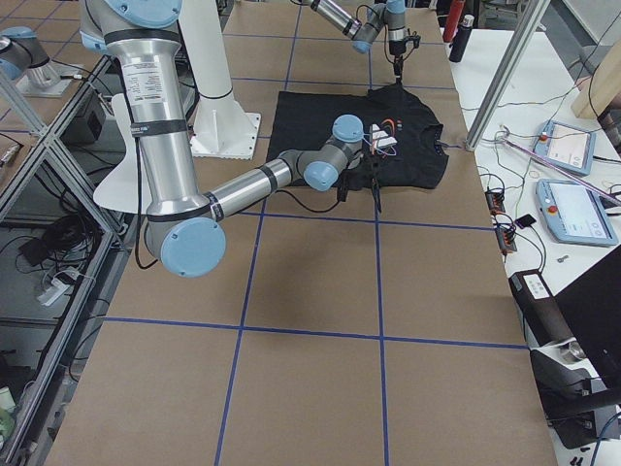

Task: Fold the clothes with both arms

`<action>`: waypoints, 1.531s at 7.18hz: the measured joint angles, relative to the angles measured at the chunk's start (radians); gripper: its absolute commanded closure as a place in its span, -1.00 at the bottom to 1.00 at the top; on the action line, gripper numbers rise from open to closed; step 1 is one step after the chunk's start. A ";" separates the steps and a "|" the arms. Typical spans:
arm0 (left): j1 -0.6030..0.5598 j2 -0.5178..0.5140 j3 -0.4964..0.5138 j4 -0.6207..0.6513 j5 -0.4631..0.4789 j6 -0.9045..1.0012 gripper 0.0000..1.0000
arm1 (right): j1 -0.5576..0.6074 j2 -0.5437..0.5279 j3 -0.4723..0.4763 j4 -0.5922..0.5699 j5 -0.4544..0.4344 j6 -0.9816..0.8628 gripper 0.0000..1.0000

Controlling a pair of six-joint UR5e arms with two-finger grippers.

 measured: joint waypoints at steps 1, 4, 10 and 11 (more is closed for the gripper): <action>0.001 -0.003 0.006 0.000 0.005 0.000 0.04 | 0.000 -0.001 -0.001 0.000 0.001 -0.007 -1.00; 0.007 -0.009 0.016 0.001 0.022 -0.001 0.67 | 0.001 -0.004 -0.002 -0.001 0.002 -0.019 -1.00; 0.006 0.006 -0.121 0.016 -0.016 -0.145 1.00 | 0.047 0.003 0.004 -0.006 0.081 -0.020 -1.00; 0.010 0.012 -0.199 0.043 -0.040 -0.224 1.00 | 0.053 0.004 0.001 -0.006 0.089 -0.020 -1.00</action>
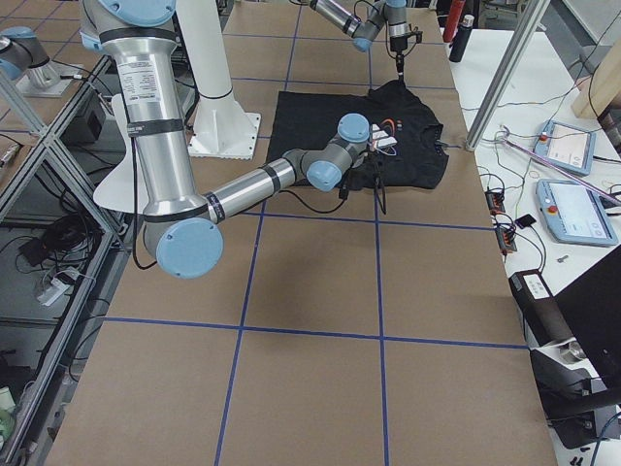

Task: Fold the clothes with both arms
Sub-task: 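Fold the sleeve nearest the left gripper inward over the shirt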

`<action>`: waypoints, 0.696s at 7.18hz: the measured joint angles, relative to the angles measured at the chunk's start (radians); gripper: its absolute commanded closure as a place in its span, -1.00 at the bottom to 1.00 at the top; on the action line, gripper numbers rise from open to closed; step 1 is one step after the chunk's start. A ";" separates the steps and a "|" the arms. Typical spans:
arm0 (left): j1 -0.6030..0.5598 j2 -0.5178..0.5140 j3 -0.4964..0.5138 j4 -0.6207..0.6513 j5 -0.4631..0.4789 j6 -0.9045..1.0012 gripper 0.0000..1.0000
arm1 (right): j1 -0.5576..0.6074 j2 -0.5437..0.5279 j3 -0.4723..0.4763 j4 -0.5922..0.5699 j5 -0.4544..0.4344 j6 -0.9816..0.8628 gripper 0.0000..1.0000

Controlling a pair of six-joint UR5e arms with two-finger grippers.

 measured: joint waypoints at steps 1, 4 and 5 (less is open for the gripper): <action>0.016 0.001 -0.067 0.026 -0.013 -0.078 1.00 | 0.002 0.001 -0.001 0.000 0.003 0.000 -1.00; 0.120 -0.057 -0.132 0.078 0.071 -0.309 1.00 | 0.004 0.002 0.000 0.000 0.005 0.000 -1.00; 0.143 -0.081 -0.126 0.121 0.119 -0.335 1.00 | 0.004 0.003 0.000 -0.001 0.006 0.000 -1.00</action>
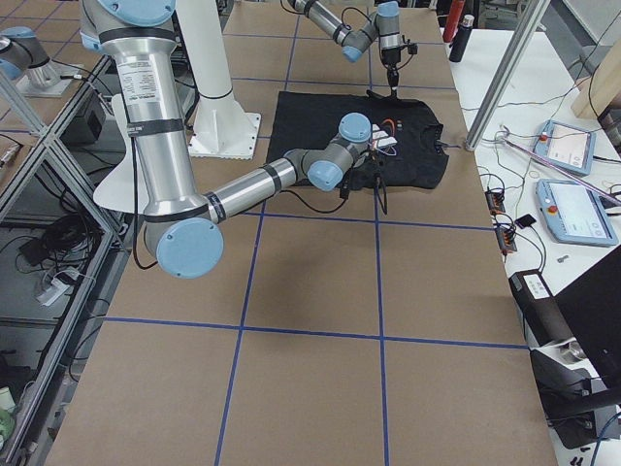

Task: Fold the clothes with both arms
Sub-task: 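Fold the sleeve nearest the left gripper inward over the shirt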

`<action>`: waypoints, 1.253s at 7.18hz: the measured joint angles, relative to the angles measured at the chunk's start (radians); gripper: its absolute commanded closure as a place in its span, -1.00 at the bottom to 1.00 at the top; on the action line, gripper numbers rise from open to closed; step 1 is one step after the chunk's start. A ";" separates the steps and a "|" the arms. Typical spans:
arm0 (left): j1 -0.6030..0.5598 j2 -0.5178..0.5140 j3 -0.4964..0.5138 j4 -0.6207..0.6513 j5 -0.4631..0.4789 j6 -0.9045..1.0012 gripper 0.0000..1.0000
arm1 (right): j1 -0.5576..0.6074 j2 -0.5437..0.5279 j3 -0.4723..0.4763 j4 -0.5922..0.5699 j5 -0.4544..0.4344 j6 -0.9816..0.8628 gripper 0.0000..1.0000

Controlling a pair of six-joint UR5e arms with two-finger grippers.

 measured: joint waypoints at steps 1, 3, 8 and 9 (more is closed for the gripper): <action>0.012 -0.015 0.014 0.024 0.040 -0.011 1.00 | 0.000 0.000 -0.001 0.000 0.000 0.000 -1.00; 0.020 -0.047 0.062 0.034 0.099 -0.018 1.00 | -0.001 -0.001 -0.003 -0.001 0.000 0.000 -1.00; 0.047 -0.046 0.038 -0.007 0.138 -0.015 -0.99 | -0.008 0.011 0.004 -0.001 -0.025 0.026 -1.00; 0.057 0.003 -0.041 -0.005 0.135 -0.015 -0.99 | -0.034 0.023 0.013 -0.001 -0.068 0.089 -1.00</action>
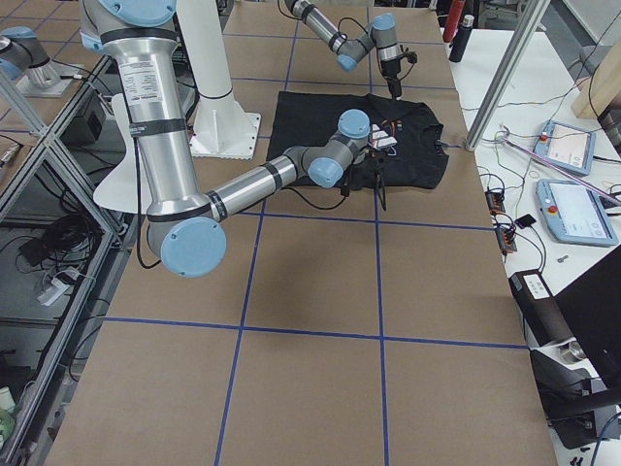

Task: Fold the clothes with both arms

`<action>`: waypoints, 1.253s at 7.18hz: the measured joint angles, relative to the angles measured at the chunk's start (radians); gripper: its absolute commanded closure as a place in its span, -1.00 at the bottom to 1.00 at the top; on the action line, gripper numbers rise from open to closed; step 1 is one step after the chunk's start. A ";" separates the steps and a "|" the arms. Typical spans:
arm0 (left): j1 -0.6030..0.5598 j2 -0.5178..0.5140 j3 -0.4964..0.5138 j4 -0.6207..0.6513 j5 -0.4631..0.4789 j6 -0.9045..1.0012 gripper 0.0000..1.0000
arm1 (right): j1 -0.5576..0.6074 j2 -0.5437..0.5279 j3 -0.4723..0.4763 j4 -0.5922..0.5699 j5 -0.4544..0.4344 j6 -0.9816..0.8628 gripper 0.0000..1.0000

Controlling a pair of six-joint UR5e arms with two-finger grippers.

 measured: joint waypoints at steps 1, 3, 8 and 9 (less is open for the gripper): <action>0.005 0.068 -0.098 0.002 -0.005 0.004 -0.99 | -0.049 0.019 0.010 -0.001 -0.065 0.102 -1.00; 0.011 0.189 -0.284 0.001 -0.006 0.008 -0.99 | -0.153 0.026 0.081 -0.020 -0.173 0.296 -1.00; 0.033 0.303 -0.405 0.003 -0.004 -0.018 -0.97 | -0.692 -0.053 0.314 -0.211 -0.708 0.824 -0.82; 0.035 0.308 -0.407 0.002 -0.007 -0.025 -0.97 | -0.754 -0.109 0.343 -0.212 -0.747 0.865 -0.84</action>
